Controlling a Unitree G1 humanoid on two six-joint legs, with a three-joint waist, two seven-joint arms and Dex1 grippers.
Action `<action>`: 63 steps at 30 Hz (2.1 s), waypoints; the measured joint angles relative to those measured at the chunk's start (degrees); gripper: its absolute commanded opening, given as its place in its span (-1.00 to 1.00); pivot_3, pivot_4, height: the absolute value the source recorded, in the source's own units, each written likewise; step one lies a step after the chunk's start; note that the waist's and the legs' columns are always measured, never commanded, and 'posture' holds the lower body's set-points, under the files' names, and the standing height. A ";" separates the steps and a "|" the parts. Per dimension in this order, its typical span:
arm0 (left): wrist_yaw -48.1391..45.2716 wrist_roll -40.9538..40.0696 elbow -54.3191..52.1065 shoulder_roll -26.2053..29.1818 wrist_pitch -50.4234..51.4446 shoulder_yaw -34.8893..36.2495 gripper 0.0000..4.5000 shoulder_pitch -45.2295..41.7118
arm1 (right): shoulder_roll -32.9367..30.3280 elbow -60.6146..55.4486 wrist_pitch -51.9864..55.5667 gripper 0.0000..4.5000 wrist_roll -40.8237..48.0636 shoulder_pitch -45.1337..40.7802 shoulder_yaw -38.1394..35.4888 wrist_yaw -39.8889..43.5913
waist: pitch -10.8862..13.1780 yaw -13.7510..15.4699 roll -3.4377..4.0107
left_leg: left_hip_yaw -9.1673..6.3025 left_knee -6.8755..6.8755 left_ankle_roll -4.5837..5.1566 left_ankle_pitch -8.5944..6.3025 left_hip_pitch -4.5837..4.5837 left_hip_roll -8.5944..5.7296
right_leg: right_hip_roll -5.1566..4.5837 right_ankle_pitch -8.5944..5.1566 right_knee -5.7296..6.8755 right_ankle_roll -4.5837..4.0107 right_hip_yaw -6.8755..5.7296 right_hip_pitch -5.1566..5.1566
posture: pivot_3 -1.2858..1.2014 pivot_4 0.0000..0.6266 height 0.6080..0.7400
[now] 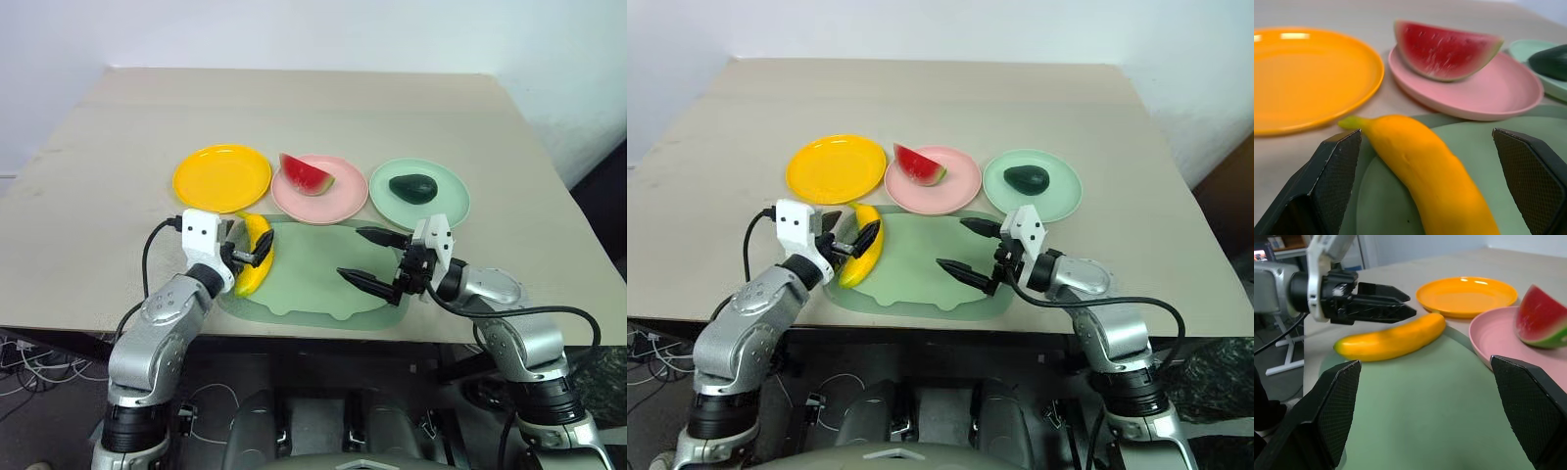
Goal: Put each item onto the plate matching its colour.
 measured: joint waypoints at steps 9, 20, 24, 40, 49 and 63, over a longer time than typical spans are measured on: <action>6.89 -0.23 0.07 -1.88 20.72 -0.15 1.00 -8.38 | -0.15 -1.81 2.69 0.99 0.00 -2.28 0.34 -2.47 | 0.00 0.13 -0.03 | -0.03 0.02 -0.01 0.00 -0.01 -0.01 | 0.00 0.00 0.00 0.00 -0.01 0.02 | 0.03 -0.52 0.32; 8.29 -0.63 0.09 -2.37 37.56 1.57 0.59 -15.72 | -0.73 -3.27 3.04 1.00 -0.20 -2.38 1.39 -4.09 | 0.00 0.05 -0.04 | -0.04 0.02 -0.05 0.03 -0.01 -0.02 | 0.00 0.00 0.02 0.00 0.00 0.01 | 0.03 -0.52 0.32; 8.22 -0.11 0.43 -2.83 38.50 2.07 0.02 -16.54 | -0.74 -3.27 2.49 1.00 -0.23 -2.38 1.39 -4.44 | 0.00 0.04 -0.04 | -0.04 0.02 -0.05 0.03 0.00 -0.02 | 0.00 0.00 0.02 0.00 0.00 0.01 | 0.03 -0.52 0.32; -1.81 -7.11 -8.92 2.24 41.59 7.88 -0.19 -21.54 | -0.42 -2.95 0.13 1.00 -1.28 0.06 1.82 -4.60 | 0.02 0.04 -0.07 | -0.04 0.02 -0.07 0.04 0.00 -0.02 | 0.00 0.00 0.04 0.00 0.00 0.01 | 0.03 -0.52 0.32; -0.49 -2.38 -0.30 5.07 32.40 8.03 -0.19 -22.55 | -0.31 -0.27 -3.09 1.00 -2.38 0.39 2.25 -3.26 | 0.02 0.09 -0.07 | -0.05 0.02 -0.08 0.05 0.00 -0.04 | 0.00 0.00 0.04 0.00 -0.01 0.01 | 0.03 -0.52 0.32; 13.28 11.89 39.30 -3.06 4.33 6.48 -0.19 -35.30 | 0.19 0.86 -2.67 1.00 -2.85 -0.54 2.41 -4.14 | 0.02 0.12 -0.11 | -0.04 0.04 -0.07 0.06 -0.03 -0.06 | 0.00 0.00 0.05 0.01 -0.04 0.00 | 0.03 -0.52 0.32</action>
